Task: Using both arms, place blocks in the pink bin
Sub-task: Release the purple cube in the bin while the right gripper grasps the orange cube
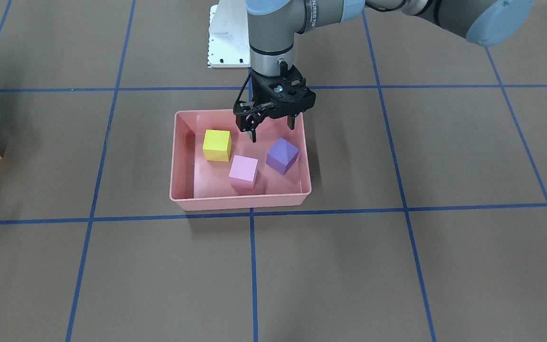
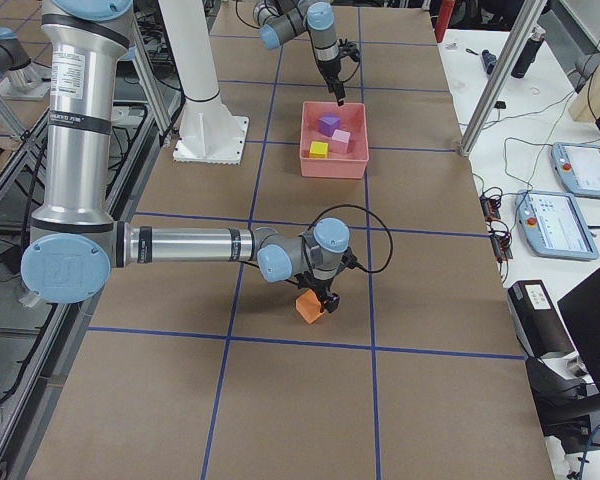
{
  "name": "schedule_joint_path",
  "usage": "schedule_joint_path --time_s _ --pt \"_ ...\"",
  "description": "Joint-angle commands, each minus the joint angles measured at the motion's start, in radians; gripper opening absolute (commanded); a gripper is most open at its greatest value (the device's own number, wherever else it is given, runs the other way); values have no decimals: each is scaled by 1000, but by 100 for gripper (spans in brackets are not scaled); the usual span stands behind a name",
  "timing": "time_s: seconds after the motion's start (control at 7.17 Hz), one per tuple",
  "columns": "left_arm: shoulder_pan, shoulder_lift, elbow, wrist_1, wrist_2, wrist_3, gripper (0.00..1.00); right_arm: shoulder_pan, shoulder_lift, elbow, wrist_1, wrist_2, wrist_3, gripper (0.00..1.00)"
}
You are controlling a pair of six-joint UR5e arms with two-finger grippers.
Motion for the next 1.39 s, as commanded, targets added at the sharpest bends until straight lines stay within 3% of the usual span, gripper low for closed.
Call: schedule_joint_path --time_s 0.0,0.56,0.7,0.84,0.98,1.12,1.25 --pt "4 0 3 -2 0 -1 100 -2 -3 -10 -5 -6 0 100" --pt "5 2 4 -2 0 2 100 -37 8 -11 -11 -6 68 100" --pt "5 15 3 -9 0 1 100 -39 8 -13 -11 -7 68 96" --pt "5 40 3 -52 0 -1 100 -37 10 -28 -9 -24 68 78" --pt "5 43 3 -64 2 1 100 -37 11 -33 -9 -38 68 54" --pt "5 44 3 -64 2 -1 100 -37 11 -33 -5 -38 66 18" --pt "5 43 -2 -64 2 -1 100 -33 11 -19 -2 -35 68 0"
